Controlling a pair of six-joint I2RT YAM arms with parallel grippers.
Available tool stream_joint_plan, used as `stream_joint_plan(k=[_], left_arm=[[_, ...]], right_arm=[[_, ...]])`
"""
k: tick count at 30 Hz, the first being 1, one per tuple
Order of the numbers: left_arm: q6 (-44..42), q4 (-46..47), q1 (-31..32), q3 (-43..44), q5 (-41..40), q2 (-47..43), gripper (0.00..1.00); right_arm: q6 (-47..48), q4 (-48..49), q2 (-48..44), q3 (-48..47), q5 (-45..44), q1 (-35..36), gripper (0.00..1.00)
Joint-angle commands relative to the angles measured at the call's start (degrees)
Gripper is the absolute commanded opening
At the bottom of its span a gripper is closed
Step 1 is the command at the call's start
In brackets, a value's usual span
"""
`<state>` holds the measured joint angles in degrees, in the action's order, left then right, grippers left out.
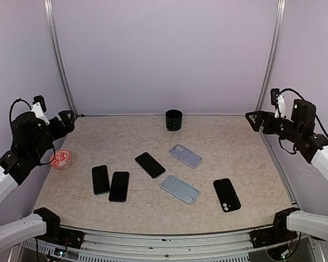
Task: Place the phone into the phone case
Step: Pick up the phone at the center of the board.
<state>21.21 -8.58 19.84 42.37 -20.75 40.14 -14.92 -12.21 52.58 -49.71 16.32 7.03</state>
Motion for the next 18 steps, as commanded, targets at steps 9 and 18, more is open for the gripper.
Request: stream_joint_plan(k=[9,18], left_arm=[[1.76,-0.59,-1.38,0.70,5.04,0.78,0.99],[7.52,-5.88,-0.94,1.48,-0.16,1.70,0.99]], right_arm=[[-10.28,4.31,-2.44,1.83,11.73,0.53,0.99],[-16.78,6.65,-2.44,2.94,19.20,0.53,0.99]])
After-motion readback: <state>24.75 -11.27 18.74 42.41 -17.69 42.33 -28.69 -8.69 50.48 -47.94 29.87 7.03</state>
